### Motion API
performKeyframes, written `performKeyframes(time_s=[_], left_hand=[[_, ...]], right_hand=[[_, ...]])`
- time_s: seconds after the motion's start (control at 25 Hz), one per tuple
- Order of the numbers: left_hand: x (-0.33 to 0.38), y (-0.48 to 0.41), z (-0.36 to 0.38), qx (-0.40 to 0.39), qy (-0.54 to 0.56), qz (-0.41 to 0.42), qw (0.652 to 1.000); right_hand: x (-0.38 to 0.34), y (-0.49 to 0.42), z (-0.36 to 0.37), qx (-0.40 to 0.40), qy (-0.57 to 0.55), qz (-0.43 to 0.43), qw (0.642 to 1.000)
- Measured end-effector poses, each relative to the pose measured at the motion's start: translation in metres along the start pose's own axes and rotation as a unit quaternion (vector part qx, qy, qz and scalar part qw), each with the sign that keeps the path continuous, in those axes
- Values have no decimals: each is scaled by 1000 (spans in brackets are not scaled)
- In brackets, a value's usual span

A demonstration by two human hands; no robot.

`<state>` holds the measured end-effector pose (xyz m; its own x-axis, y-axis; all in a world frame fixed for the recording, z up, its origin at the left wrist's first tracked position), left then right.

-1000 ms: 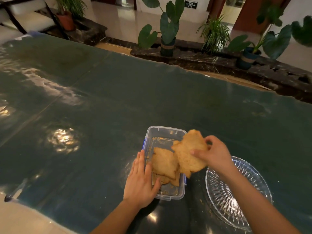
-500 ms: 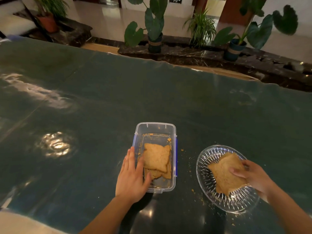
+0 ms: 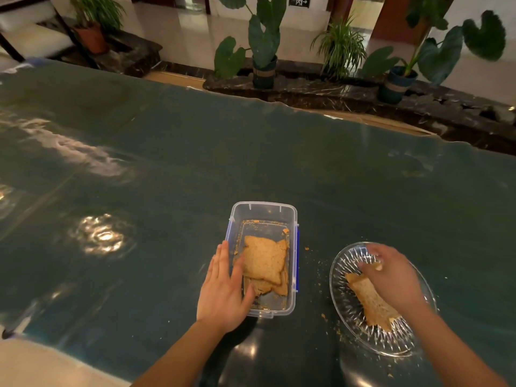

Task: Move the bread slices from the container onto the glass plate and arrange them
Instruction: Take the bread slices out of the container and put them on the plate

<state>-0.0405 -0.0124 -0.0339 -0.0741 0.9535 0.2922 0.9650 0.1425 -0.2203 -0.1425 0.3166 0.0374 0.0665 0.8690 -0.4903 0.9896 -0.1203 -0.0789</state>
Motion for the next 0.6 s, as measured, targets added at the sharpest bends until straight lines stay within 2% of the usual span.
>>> performKeyframes(time_s=[0.16, 0.32, 0.44, 0.6], left_hand=[[0, 0, 1, 1, -2, -1, 1000], [0, 0, 1, 3, 3, 0, 1000], [1, 1, 0, 4, 7, 0, 1000], [3, 0, -1, 5, 4, -4, 1000]], right_hand=[[-74, -7, 19, -27, -58, -99, 993], [-138, -9, 54, -91, -57, -217, 970], [-172, -11, 95, -163, 21, -291, 942], [-180, -15, 135, -271, 195, -284, 899]])
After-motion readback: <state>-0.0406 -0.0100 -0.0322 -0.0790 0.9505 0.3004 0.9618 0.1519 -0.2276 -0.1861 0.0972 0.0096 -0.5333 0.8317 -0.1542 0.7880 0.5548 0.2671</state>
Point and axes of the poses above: each hand's wrist, its own y-axis away from the middle knuckle, its own z-axis out of the palm, x = y × z, the point moved 2 cm from there along -y, towards the middle knuckle, and after that the axes turned 13 degrees about x, right-handed, at the moved point
